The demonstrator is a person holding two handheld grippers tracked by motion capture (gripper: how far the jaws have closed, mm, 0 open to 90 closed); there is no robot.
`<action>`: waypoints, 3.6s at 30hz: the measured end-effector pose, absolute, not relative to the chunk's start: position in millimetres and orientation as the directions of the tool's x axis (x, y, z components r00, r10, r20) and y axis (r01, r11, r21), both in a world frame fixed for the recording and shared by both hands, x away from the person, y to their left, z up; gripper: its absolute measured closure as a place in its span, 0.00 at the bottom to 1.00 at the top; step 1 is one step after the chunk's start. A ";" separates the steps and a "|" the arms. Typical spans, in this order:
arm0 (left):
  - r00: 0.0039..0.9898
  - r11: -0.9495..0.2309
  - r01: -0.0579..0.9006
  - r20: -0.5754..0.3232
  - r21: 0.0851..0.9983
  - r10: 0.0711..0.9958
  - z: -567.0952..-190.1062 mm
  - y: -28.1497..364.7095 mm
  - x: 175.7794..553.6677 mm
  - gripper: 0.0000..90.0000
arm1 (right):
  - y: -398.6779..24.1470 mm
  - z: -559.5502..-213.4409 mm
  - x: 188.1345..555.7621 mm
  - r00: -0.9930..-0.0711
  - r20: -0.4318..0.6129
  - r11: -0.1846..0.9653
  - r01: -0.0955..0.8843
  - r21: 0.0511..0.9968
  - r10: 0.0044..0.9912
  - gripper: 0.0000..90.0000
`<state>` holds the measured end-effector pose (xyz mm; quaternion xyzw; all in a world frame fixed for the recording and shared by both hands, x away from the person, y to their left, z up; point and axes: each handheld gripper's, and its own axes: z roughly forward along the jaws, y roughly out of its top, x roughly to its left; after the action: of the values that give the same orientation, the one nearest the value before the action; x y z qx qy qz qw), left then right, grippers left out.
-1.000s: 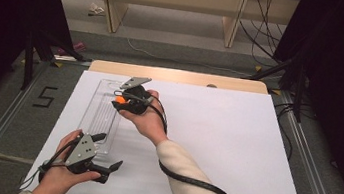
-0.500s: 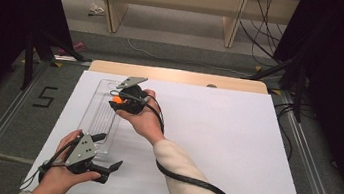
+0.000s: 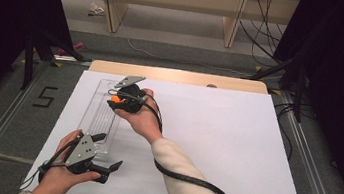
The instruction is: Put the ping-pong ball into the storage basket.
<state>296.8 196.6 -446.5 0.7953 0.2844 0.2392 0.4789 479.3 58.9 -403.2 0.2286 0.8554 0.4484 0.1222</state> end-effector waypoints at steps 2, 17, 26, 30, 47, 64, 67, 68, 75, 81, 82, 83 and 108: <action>0.724 -0.381 0.221 0.111 0.898 0.681 -446.4 196.7 296.8 0.04 | 60.0 -403.1 479.6 -0.866 -0.006 0.495 0.280 0.823 0.499 0.57; 0.724 -0.381 0.222 0.110 0.897 0.681 -446.5 196.9 296.6 0.04 | 69.6 -403.3 480.2 -0.869 -0.001 0.495 0.281 0.822 0.494 0.57; 0.724 -0.383 0.222 0.112 0.897 0.681 -446.6 197.0 296.6 0.04 | 72.7 -402.8 481.8 -0.870 -0.002 0.495 0.279 0.823 0.493 0.57; 0.724 -0.383 0.221 0.113 0.897 0.681 -446.5 196.9 296.5 0.04 | 74.4 -401.6 482.4 -0.869 -0.001 0.495 0.280 0.823 0.494 0.57; 0.724 -0.386 0.221 0.115 0.895 0.680 -446.7 197.1 296.3 0.05 | 81.4 -402.6 486.3 -0.872 -0.002 0.503 0.281 0.817 0.490 0.57; 0.724 -0.388 0.221 0.116 0.895 0.680 -447.0 197.3 296.4 0.05 | 86.8 -405.6 489.8 -0.870 0.000 0.510 0.289 0.810 0.493 0.57; 0.724 -0.388 0.222 0.116 0.895 0.680 -447.0 197.3 296.4 0.05 | 87.0 -406.1 490.4 -0.870 0.000 0.511 0.290 0.809 0.493 0.57; 0.724 -0.388 0.221 0.116 0.894 0.680 -447.0 197.3 296.4 0.05 | 87.7 -406.8 490.9 -0.869 0.000 0.511 0.291 0.809 0.494 0.57; 0.724 -0.389 0.221 0.116 0.894 0.680 -447.0 197.3 296.2 0.05 | 89.3 -407.6 492.3 -0.868 0.002 0.511 0.294 0.808 0.496 0.57; 0.725 -0.389 0.221 0.116 0.894 0.679 -447.1 197.2 296.2 0.05 | 90.6 -409.4 493.1 -0.868 0.006 0.511 0.298 0.806 0.497 0.57; 0.725 -0.389 0.221 0.116 0.894 0.679 -447.2 197.1 296.2 0.05 | 90.7 -409.6 493.1 -0.867 0.007 0.512 0.300 0.805 0.498 0.57; 0.725 -0.389 0.221 0.116 0.894 0.679 -447.2 197.1 296.2 0.05 | 90.7 -409.6 493.1 -0.867 0.007 0.512 0.300 0.805 0.498 0.57; 0.725 -0.388 0.221 0.116 0.895 0.679 -447.1 197.1 296.1 0.05 | 96.5 -413.3 496.8 -0.869 0.003 0.524 0.301 0.797 0.495 0.57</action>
<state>296.1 197.1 -447.1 0.7977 0.2820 0.2405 0.4757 496.8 96.5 -413.3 0.2299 0.8657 0.4302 0.1128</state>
